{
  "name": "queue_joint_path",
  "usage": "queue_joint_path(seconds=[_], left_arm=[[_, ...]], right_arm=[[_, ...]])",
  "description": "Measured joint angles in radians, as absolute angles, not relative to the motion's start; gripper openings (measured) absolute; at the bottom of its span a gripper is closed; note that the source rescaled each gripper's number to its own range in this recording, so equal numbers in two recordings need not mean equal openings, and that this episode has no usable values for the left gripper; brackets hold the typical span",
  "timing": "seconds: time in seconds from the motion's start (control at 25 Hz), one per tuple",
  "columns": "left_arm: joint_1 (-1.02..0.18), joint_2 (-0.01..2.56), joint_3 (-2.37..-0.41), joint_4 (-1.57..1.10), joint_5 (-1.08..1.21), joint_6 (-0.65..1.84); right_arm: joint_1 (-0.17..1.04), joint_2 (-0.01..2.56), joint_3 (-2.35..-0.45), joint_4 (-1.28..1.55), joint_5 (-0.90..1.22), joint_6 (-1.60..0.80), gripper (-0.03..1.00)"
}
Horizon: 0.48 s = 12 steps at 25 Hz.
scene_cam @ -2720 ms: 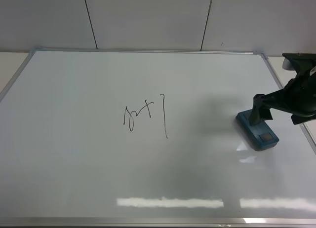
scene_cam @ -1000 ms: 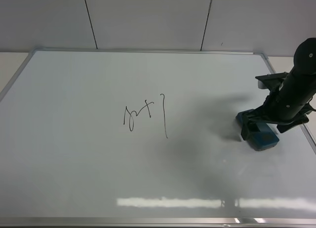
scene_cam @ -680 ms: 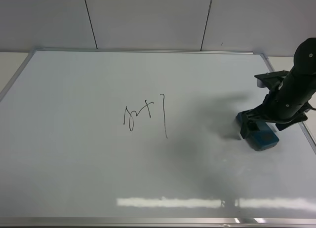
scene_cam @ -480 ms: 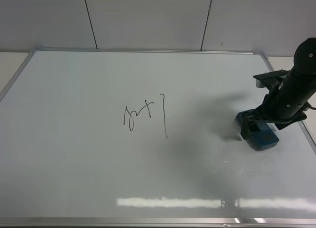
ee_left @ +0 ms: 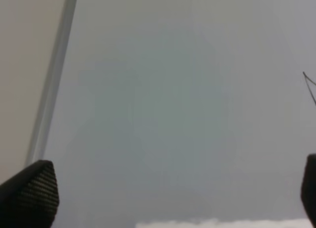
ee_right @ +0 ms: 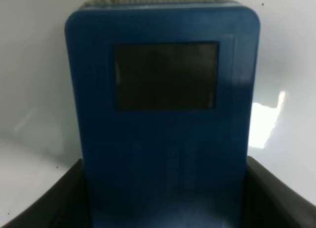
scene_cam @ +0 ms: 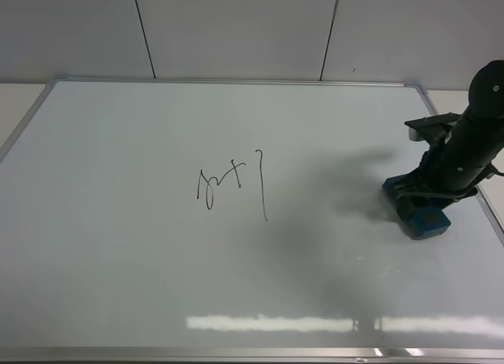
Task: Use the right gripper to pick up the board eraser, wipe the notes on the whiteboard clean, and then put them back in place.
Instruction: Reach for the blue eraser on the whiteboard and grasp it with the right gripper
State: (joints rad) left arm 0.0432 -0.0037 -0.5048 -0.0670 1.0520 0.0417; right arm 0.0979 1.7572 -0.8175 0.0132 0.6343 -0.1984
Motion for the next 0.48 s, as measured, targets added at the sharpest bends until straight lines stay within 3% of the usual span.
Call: queue_joint_path(seconds=[0.48], left_arm=[[0.043,-0.004,-0.505,-0.067,1.052,0.042]], right_arm=[[0.102,1.757,-0.851,0.023,0.711,-0.184,0.05]])
